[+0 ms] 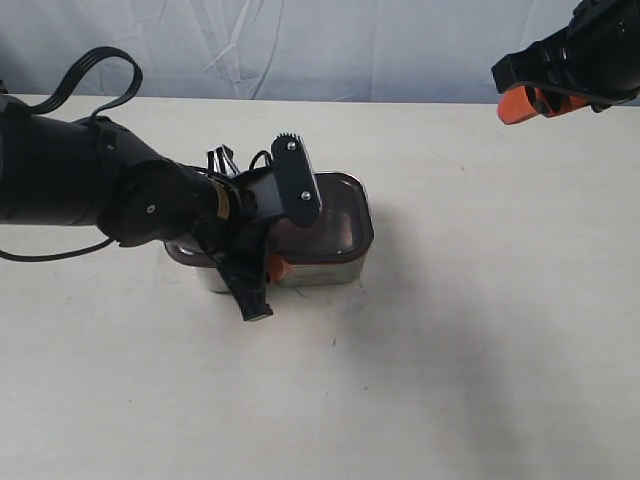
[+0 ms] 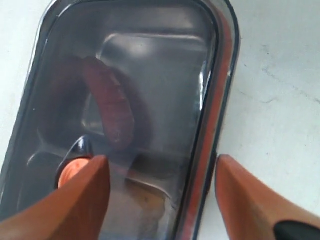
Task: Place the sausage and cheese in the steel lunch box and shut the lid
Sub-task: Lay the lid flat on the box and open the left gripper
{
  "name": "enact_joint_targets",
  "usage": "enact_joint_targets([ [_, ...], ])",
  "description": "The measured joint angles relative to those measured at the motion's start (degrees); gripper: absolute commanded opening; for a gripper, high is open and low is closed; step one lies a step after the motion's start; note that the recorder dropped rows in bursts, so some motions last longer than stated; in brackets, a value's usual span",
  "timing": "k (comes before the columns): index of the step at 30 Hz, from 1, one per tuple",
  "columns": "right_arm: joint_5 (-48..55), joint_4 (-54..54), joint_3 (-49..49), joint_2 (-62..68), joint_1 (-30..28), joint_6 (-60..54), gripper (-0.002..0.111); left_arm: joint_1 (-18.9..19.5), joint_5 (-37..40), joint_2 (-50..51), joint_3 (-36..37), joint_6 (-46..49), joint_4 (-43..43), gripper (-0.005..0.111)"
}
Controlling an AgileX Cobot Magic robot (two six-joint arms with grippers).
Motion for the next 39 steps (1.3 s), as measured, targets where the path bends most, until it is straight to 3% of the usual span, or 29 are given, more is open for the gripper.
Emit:
enact_joint_targets([
  [9, 0.28, 0.00, 0.00, 0.00, 0.00, 0.02, 0.043, 0.00, -1.68, 0.55, -0.08, 0.00, 0.91, 0.059],
  [30, 1.39, 0.00, 0.00, 0.00, 0.00, 0.02, 0.043, 0.00, 8.34, -7.79, -0.22, 0.00, -1.05, 0.058],
  [31, 1.39, 0.00, 0.00, 0.00, 0.00, 0.02, 0.043, 0.00, 9.29, -8.04, -0.22, 0.00, -1.13, 0.056],
  [33, 1.39, 0.00, 0.00, 0.00, 0.00, 0.02, 0.043, 0.00, 11.23, -9.16, -0.22, 0.00, -1.13, 0.039],
  [34, 1.39, 0.00, 0.00, 0.00, 0.00, 0.02, 0.043, 0.00, 12.17, -9.81, -0.22, -0.60, -0.82, 0.021],
  [36, 1.48, 0.00, 0.00, 0.00, 0.00, 0.02, 0.043, 0.00, 15.22, -12.30, -0.22, -7.00, 3.07, -0.001],
  [39, 1.52, 0.00, 0.00, 0.00, 0.00, 0.02, 0.043, 0.00, 19.01, -14.75, -0.22, -18.54, 12.01, 0.000],
])
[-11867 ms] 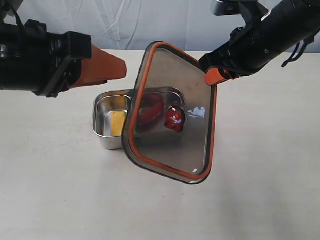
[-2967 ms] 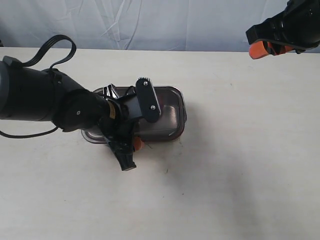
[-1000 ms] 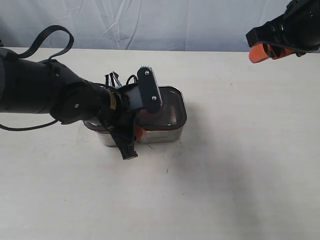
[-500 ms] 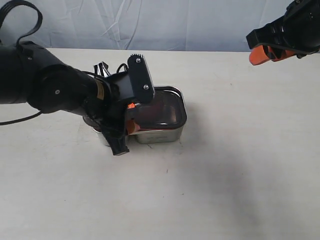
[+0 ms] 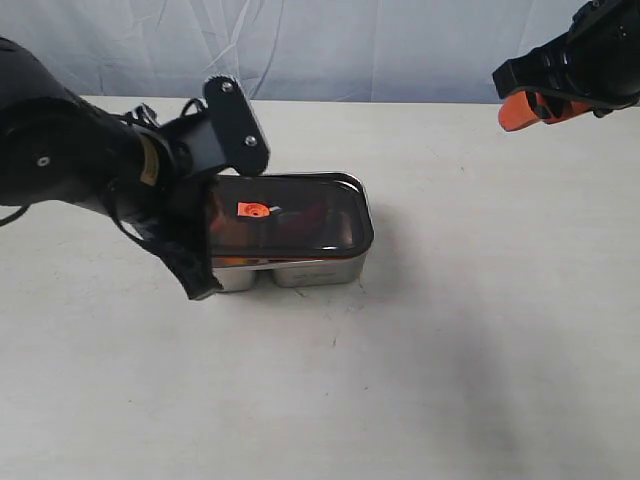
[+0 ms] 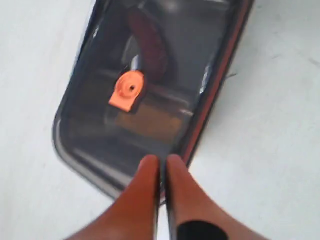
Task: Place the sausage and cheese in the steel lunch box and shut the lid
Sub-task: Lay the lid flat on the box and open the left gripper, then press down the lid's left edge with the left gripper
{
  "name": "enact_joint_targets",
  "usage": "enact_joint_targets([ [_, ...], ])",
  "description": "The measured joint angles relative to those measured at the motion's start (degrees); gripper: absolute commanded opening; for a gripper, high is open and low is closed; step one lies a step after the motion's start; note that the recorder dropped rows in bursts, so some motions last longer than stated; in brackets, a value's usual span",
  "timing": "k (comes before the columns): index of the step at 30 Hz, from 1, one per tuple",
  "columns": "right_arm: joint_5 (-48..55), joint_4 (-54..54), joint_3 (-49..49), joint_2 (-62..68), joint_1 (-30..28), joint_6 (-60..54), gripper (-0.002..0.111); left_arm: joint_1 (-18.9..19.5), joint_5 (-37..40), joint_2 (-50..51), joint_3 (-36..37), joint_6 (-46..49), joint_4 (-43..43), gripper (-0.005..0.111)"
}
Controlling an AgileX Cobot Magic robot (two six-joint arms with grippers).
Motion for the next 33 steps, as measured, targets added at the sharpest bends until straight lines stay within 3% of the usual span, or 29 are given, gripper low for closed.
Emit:
enact_joint_targets([
  [3, 0.00, 0.00, 0.00, 0.00, 0.00, 0.00, 0.043, 0.89, 3.86, -1.13, 0.00, -11.99, 7.17, 0.000],
  [6, 0.09, 0.00, 0.00, 0.00, 0.00, 0.00, 0.043, 3.84, 6.03, -1.35, 0.12, -20.65, 8.05, 0.000],
  [12, 0.09, 0.00, 0.00, 0.00, 0.00, 0.00, 0.043, 13.20, 5.03, -1.35, 0.47, -25.88, -9.36, 0.000],
  [15, 0.09, 0.00, 0.00, 0.00, 0.00, 0.00, 0.043, 15.26, 3.95, -1.35, 0.47, -26.11, -15.95, 0.000],
  [20, 0.09, 0.00, 0.00, 0.00, 0.00, 0.00, 0.043, 16.00, 3.74, -1.11, 0.47, -26.24, -18.25, 0.000],
  [33, 0.09, 0.00, 0.00, 0.00, 0.00, 0.00, 0.043, 16.00, 2.77, 7.61, 0.47, -31.04, -13.11, 0.000],
])
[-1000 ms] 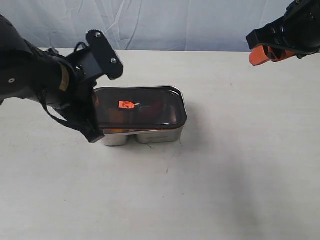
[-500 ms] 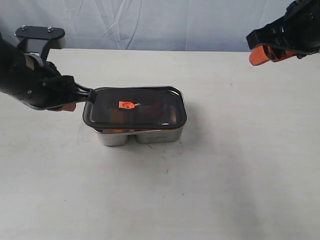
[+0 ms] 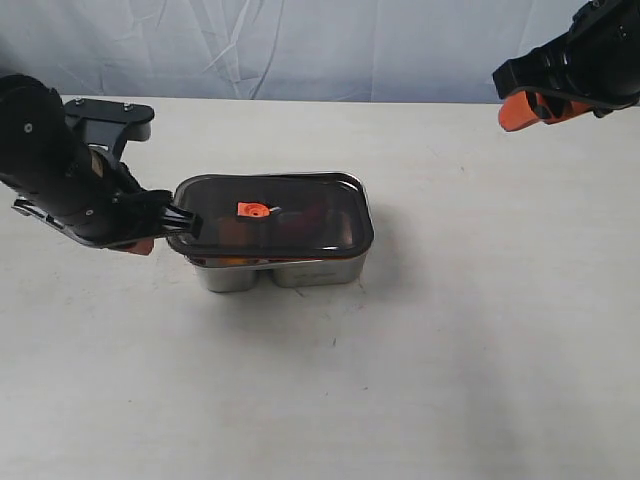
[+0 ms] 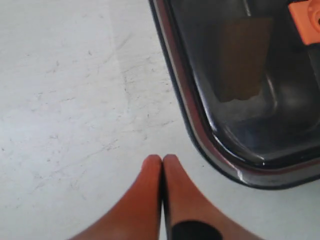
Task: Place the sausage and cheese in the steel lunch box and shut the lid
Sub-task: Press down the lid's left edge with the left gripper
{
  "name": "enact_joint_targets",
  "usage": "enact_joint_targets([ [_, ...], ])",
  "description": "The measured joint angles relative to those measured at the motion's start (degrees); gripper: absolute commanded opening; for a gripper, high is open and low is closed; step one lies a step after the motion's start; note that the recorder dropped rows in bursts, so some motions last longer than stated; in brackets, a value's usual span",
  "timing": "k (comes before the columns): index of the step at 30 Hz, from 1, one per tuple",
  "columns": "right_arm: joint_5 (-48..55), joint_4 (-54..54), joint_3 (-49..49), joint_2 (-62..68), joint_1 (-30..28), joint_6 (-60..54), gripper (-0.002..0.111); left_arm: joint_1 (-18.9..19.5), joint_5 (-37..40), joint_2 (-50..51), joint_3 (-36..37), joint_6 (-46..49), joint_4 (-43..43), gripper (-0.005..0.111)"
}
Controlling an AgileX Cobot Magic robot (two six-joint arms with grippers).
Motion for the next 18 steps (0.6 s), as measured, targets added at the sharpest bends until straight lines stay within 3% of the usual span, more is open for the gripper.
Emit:
enact_joint_targets([
  [18, -0.10, 0.00, 0.00, 0.00, 0.00, 0.00, 0.043, 0.00, -3.73, 4.35, -0.06, -0.11, 0.00, 0.000],
])
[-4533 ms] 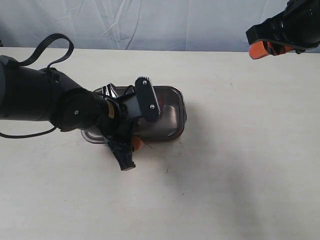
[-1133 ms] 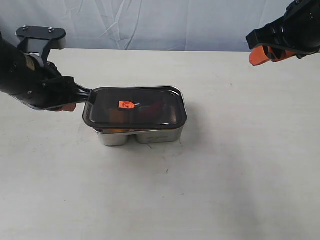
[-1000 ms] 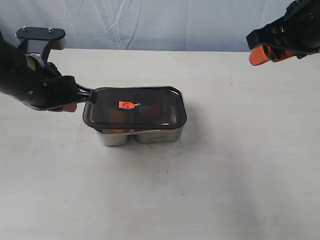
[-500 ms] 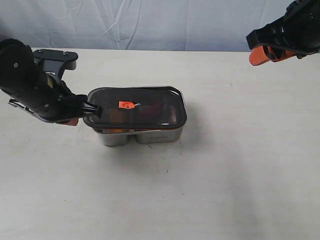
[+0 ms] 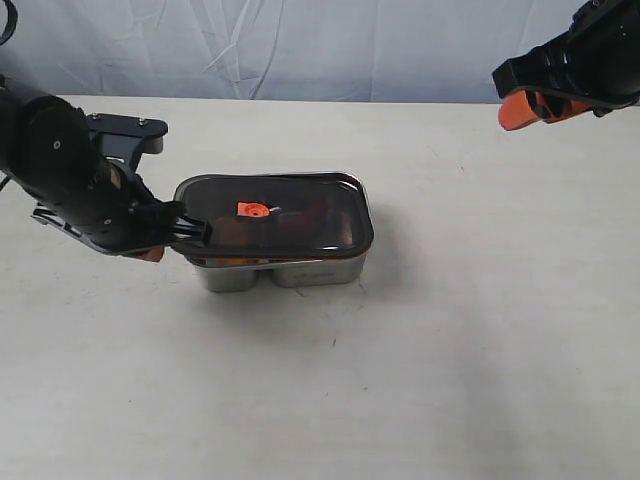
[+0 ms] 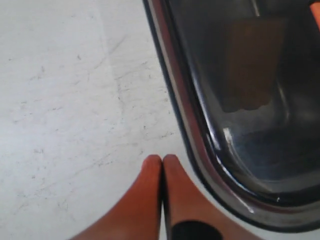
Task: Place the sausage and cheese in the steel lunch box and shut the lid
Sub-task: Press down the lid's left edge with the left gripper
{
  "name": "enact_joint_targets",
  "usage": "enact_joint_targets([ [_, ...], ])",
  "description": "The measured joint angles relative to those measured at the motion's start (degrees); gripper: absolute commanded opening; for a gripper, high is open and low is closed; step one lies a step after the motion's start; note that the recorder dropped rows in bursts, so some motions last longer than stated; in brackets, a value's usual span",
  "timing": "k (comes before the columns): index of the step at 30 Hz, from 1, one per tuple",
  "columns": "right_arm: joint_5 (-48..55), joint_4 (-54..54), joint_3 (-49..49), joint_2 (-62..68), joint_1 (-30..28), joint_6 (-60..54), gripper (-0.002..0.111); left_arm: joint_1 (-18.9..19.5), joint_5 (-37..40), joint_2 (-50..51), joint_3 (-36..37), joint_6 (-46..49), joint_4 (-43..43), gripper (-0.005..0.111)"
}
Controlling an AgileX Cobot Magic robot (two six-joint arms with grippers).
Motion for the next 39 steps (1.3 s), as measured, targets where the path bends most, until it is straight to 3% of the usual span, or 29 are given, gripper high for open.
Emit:
enact_joint_targets([
  [39, -0.30, 0.00, 0.00, 0.00, 0.00, 0.00, 0.043, 0.29, 3.12, 4.63, -5.80, 0.30, 1.48, 0.000],
])
